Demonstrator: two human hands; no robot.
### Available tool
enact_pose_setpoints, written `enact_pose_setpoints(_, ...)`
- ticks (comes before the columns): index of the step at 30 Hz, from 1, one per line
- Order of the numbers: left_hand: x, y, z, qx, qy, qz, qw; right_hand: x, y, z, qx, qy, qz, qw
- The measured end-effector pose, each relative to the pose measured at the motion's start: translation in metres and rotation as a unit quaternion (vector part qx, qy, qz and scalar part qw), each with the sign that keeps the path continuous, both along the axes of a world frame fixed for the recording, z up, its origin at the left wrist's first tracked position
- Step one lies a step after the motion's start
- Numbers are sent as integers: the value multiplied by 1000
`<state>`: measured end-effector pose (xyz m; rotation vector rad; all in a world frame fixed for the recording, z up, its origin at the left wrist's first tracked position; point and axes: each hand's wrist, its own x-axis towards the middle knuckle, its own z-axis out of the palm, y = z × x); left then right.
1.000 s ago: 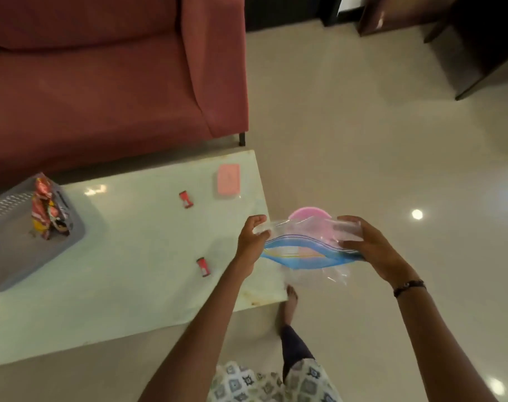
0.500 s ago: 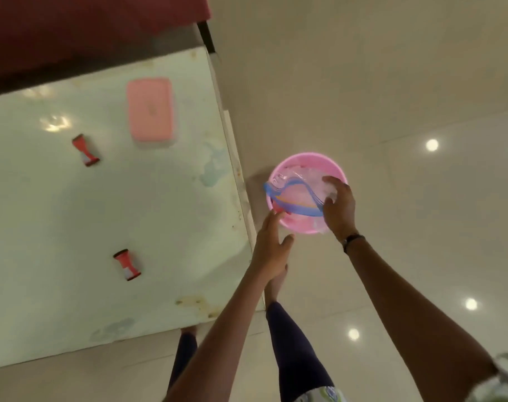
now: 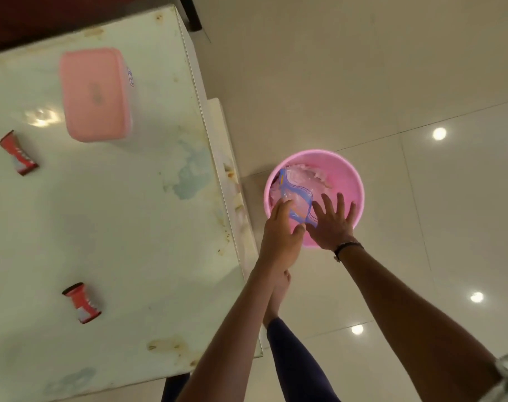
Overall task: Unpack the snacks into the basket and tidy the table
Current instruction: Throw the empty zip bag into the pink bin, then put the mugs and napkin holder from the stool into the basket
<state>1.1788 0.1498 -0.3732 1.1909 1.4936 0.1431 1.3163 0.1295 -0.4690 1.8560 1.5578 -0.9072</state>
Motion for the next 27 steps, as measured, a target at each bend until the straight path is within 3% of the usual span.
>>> enact_pose_setpoints(4,-3,0,17,-14,-2,17,1000,-10,-5,36,207,24,-22,978)
enact_pose_setpoints(6,-5,0,26,-11,-3,27,1000,-15,-10,56,253,34,-14,967)
enact_pose_setpoints(16,-58,1,110,55,-36,115,991,-77,1,170,344,166,-93,920)
enact_pose_setpoints(27,-264,-19,275,189,-42,215,957,-283,-3,358,400,324,-124,848)
